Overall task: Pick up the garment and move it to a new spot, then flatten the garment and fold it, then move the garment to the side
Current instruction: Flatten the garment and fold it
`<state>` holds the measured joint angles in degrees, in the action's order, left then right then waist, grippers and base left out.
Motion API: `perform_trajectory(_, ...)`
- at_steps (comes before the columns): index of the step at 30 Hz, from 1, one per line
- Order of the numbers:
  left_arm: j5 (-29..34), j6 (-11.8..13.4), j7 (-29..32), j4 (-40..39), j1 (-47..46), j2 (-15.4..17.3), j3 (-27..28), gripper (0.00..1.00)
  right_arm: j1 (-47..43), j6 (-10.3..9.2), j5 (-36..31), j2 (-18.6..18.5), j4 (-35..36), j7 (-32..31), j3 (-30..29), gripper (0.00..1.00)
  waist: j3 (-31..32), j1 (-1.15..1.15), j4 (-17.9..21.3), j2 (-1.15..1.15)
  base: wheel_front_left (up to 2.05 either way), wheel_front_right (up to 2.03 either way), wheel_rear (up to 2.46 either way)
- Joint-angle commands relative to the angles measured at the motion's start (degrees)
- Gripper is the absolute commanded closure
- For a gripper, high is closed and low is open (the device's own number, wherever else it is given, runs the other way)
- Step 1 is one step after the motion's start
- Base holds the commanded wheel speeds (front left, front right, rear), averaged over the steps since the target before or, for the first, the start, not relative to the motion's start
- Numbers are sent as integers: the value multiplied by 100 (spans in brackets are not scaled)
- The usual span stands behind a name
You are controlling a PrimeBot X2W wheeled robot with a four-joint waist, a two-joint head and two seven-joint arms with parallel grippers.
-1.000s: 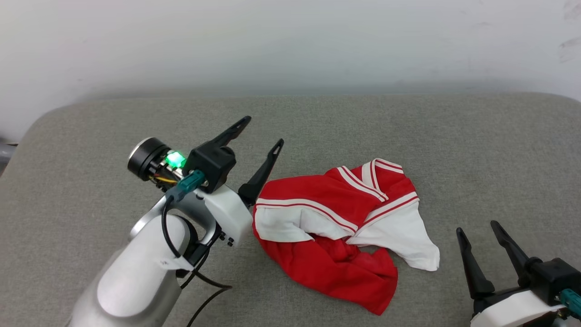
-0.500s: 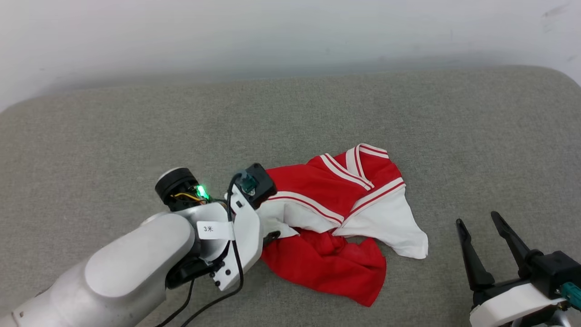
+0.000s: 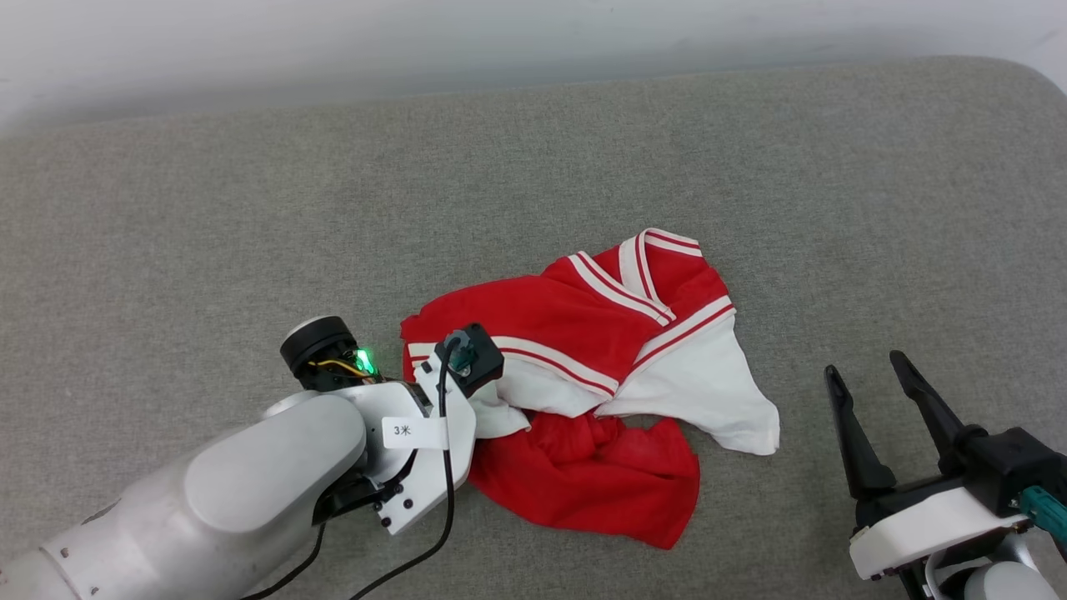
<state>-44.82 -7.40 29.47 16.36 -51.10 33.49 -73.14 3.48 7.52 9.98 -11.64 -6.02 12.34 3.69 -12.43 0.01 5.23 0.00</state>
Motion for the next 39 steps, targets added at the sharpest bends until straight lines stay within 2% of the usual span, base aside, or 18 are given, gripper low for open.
perform_trajectory(1, 80, 0, -92, 9, -71, -28, -13, 98, 47, -6, -23, 41, -35, 53, -8, 0, 12, -1, -10, 0, 0, 0, 0)
perform_trajectory(8, -118, -1, -434, -386, -29, -32, -22, 100, -91, -6, 2, 45, -148, 76, -80, 0, 178, -1, -171, 0, 0, 0, 0)
perform_trajectory(11, -437, -1, -608, -783, 79, 26, -23, 100, -120, -6, 31, 50, -211, 79, -105, 0, 270, -1, -265, 0, 0, 0, 0)
perform_trajectory(18, -901, 10, -1140, -1460, 4, 317, 203, 100, -192, -6, 74, 58, -322, 87, -135, 0, 409, -1, -447, 0, 0, 0, 0)
perform_trajectory(21, -1073, 125, -1427, -1590, 162, 434, 436, 100, -213, -6, 96, 53, -359, 96, -150, 0, 428, -1, -486, 0, 0, 0, 0)
perform_trajectory(25, -1234, 311, -1827, -1466, 370, 644, 682, 100, -193, -6, 116, 45, -417, 93, -160, 0, 407, -1, -488, 0, 0, 0, 0)
perform_trajectory(31, -1312, 593, -2358, -840, 736, 908, 920, 100, -138, -6, 120, 41, -481, 64, -179, 0, 299, -1, -437, 0, 0, 0, 0)
perform_trajectory(39, -1534, 790, -2867, 243, 1154, 961, 1106, 100, -83, -6, 101, -13, -535, 56, -236, 0, 194, -1, -397, 0, 0, 0, 0)
